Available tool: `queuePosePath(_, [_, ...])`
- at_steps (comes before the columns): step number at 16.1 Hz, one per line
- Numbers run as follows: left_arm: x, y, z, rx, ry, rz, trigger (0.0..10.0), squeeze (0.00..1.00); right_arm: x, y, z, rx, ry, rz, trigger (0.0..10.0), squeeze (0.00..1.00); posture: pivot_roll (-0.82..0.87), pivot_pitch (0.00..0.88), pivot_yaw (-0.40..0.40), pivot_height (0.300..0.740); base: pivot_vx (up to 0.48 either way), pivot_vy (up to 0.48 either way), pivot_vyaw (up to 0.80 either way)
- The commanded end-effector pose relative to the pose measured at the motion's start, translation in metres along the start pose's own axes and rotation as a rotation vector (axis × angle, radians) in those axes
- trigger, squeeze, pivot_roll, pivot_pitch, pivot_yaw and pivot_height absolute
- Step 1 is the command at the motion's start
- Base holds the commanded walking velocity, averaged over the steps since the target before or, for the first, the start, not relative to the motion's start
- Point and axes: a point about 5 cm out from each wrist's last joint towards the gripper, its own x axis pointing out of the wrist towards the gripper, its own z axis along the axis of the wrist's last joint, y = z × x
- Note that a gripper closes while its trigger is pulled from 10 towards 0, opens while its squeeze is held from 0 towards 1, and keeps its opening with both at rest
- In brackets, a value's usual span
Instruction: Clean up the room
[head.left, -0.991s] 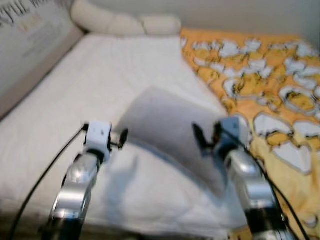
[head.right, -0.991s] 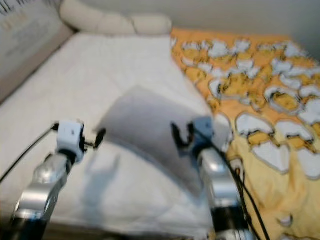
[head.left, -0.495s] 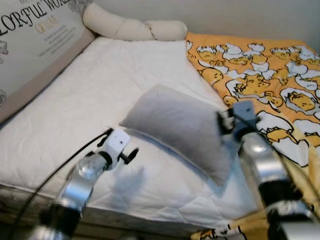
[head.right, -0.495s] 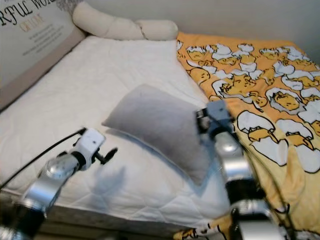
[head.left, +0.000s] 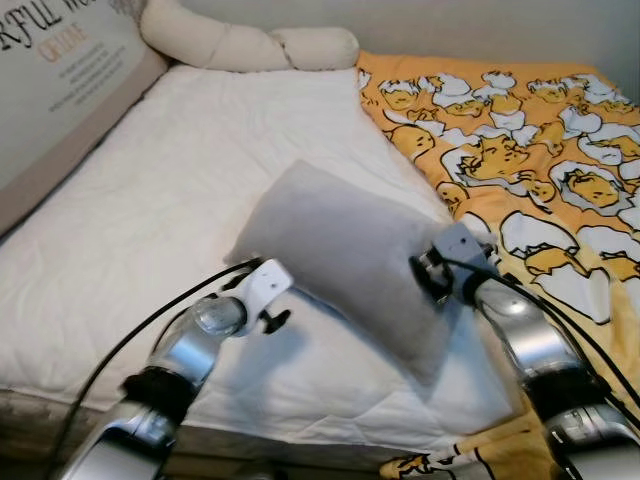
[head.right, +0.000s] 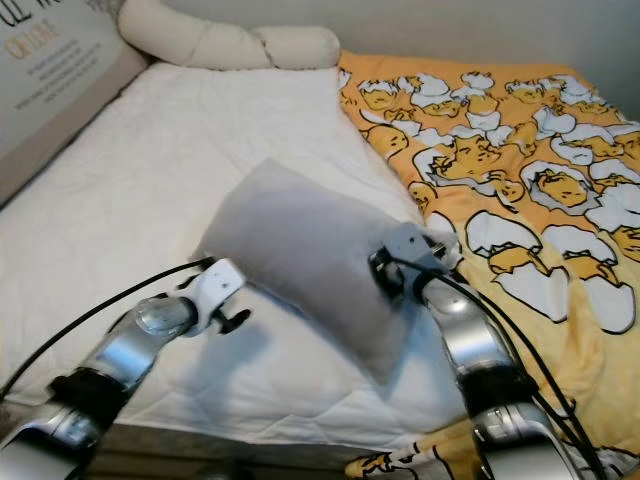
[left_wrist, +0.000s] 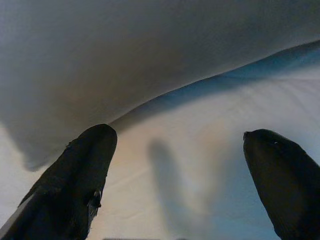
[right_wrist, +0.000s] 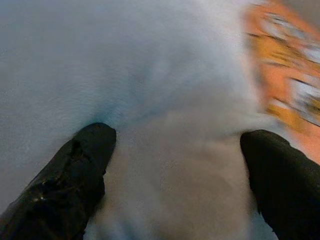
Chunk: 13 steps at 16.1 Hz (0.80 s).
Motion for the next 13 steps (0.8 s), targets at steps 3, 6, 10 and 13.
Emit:
queuePosePath(3, [0.009, -0.007, 0.001, -0.072, 0.003, 0.000, 10.0, 0.00, -0.018, 0.021, 0.033, 0.063, -0.133, 0.316, 10.0, 0.00, 0.09, 0.000, 0.030, 0.740, 0.000, 0.000, 0.00])
queuePosePath(6, [0.018, -0.011, 0.014, -0.153, -0.037, 0.019, 10.0, 0.00, -0.033, 0.013, 0.066, 0.130, -0.271, 0.409, 10.0, 0.00, 0.09, 0.000, 0.033, 0.740, 0.000, 0.000, 0.00])
queuePosePath(10, [0.020, 0.004, 0.031, -0.211, -0.112, 0.101, 10.0, 0.00, -0.040, 0.018, 0.071, 0.163, -0.259, 0.472, 10.0, 0.00, 0.08, 0.000, 0.030, 0.740, 0.000, 0.000, 0.00])
queuePosePath(13, [0.008, 0.041, 0.040, -0.216, -0.162, 0.223, 10.0, 0.00, -0.051, 0.035, 0.074, 0.167, -0.257, 0.589, 10.0, 0.00, 0.07, 0.000, 0.039, 0.740, 0.000, 0.000, 0.00])
